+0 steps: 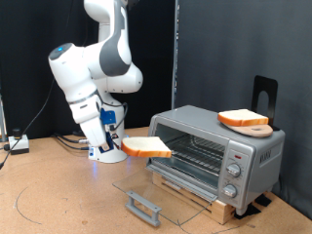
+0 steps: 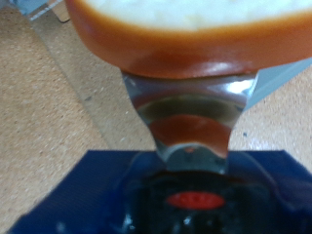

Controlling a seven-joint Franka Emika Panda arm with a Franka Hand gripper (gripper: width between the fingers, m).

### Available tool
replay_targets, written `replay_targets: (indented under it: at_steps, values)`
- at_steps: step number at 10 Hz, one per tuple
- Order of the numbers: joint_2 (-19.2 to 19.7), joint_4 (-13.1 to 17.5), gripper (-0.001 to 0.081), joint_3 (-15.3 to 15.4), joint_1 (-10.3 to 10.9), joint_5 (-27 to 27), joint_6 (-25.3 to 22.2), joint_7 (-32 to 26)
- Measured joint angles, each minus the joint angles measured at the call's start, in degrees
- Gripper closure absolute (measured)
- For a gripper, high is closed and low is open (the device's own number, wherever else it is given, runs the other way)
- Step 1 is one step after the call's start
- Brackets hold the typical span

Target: Make a piece of toast with the oven

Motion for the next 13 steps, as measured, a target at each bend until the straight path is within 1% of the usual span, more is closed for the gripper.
replay_targets:
  at_steps: [1, 3, 5, 7, 8, 10, 11, 13]
  values:
    - [0.45, -1.10, 0.0411, 1.01, 1.11, 1.64, 2.20, -0.97]
    - [0.57, -2.84, 0.0411, 3.37, 3.82, 4.06, 5.10, -2.45]
    - [0.38, -4.36, 0.0411, 6.83, 6.57, 5.03, 8.69, -2.21]
    - [0.05, -5.65, 0.0411, 10.85, 8.99, 6.33, 13.77, 0.23]
    - [-0.32, -5.84, 0.0411, 12.82, 10.05, 6.70, 15.32, 1.86]
    - [-2.28, -6.04, 0.0411, 15.49, 12.41, 8.77, 17.30, 2.85]
    - [-3.69, -6.24, 0.0411, 16.71, 12.96, 8.84, 17.81, 3.55]
    - [-6.46, -6.73, 0.0411, 18.65, 12.79, 7.08, 17.77, 5.57]
